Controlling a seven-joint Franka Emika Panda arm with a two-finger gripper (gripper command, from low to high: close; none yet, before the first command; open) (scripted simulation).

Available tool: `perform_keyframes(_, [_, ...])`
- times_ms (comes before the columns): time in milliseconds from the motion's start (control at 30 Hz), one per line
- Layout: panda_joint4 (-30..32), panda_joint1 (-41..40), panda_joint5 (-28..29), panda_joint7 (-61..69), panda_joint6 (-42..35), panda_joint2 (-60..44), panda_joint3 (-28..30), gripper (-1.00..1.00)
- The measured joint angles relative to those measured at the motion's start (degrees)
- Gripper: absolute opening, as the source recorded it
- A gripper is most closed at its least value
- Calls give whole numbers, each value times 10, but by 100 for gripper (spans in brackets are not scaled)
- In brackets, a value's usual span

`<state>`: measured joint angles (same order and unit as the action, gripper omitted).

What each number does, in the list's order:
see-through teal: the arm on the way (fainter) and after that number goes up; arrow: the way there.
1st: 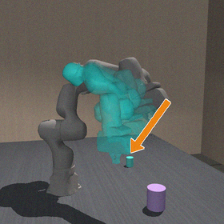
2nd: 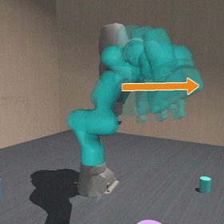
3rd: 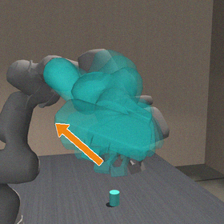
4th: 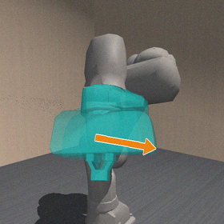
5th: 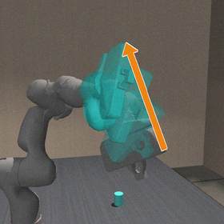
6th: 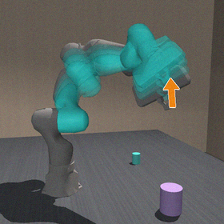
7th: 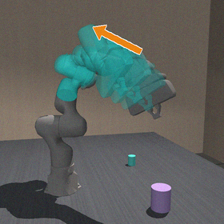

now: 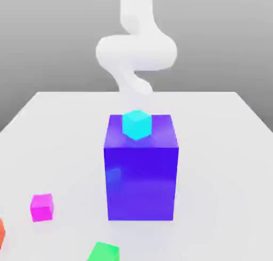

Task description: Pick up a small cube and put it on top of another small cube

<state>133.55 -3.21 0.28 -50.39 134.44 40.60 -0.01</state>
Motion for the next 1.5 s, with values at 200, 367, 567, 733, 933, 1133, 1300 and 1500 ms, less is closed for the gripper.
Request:
perform_keyframes(200, [43, -73, 10, -113, 65, -128, 6, 0])
perform_keyframes(367, [78, -126, 16, -204, 118, -232, 18, 0])
perform_keyframes(567, [121, -178, 14, -306, 181, -357, 48, 0])
perform_keyframes(733, [156, -221, -17, -370, 234, -461, 68, 0])
perform_keyframes(933, [151, -249, -65, -367, 321, -586, 47, 0])
perform_keyframes(1133, [145, -259, -72, -362, 348, -618, 36, -100])
perform_keyframes(1300, [152, -253, -62, -370, 322, -586, 44, -100])
perform_keyframes(1500, [135, -215, -22, -389, 228, -509, 35, -100])
